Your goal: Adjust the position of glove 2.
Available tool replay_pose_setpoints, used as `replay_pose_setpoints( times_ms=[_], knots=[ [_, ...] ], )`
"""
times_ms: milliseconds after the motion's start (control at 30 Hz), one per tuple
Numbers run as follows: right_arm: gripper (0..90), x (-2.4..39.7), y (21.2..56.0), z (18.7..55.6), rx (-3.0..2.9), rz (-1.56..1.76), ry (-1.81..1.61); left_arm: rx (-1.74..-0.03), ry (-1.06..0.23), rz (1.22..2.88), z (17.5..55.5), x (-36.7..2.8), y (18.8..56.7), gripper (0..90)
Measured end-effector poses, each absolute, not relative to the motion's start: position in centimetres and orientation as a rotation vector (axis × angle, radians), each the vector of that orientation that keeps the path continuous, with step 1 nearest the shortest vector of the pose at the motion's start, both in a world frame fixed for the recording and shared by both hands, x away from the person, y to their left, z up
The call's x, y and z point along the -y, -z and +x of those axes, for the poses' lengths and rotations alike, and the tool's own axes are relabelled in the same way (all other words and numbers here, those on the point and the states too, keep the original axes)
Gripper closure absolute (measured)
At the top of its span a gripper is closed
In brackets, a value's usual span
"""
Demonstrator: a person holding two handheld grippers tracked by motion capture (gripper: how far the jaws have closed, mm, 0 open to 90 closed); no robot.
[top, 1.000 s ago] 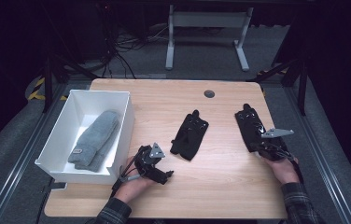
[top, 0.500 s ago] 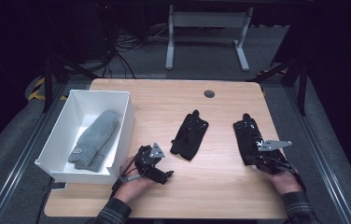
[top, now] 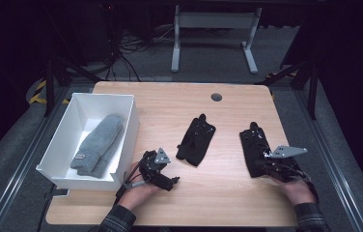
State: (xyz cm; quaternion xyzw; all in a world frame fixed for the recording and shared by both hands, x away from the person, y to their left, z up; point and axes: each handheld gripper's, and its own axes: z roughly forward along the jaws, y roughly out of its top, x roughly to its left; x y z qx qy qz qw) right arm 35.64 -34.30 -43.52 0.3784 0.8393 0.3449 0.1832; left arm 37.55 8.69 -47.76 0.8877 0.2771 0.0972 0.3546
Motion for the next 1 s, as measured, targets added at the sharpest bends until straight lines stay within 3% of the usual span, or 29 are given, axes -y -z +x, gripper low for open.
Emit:
replay_pose_setpoints(
  times_ms=[600,1000],
  knots=[
    [89.6,36.4,44.9,42.0,-2.271,1.217,-0.910,-0.716,-0.250,2.294,37.6,-8.7,47.8,0.2],
    [89.7,34.8,45.2,41.2,-2.319,1.184,-0.905,-0.715,-0.250,2.295,37.6,-8.7,47.8,0.1]
  ],
)
